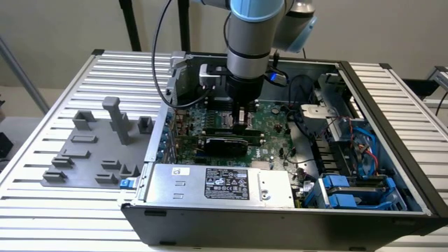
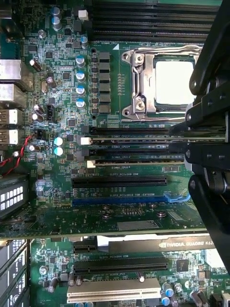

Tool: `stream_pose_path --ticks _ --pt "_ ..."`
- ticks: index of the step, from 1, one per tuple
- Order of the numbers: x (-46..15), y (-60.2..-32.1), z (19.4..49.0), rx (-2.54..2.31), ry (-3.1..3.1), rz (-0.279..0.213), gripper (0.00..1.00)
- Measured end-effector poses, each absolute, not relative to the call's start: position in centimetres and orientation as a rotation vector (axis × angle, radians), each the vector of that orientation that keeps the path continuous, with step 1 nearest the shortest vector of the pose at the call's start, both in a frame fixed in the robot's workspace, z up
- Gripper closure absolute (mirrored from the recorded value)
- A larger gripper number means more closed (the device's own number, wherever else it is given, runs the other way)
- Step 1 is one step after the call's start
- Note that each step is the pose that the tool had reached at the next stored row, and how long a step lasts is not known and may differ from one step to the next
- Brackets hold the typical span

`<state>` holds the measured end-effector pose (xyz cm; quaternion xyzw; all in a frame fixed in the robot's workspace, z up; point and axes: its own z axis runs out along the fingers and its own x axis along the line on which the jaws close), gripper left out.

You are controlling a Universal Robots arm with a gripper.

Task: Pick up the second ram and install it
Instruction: 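Insert the second ram into the second slot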

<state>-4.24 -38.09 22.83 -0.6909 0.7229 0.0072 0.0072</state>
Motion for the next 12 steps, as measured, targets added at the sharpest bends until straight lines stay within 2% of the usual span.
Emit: stream_pose_path --ticks 8,9,12 --pt "-4.2 -38.1 24.6 -2.161 2.26 0.023 0.78" --pt "-4.2 -38.1 24.6 -2.16 2.26 0.023 0.87" --pt "-4.2 -38.1 24.6 -2.16 2.26 0.023 0.89"
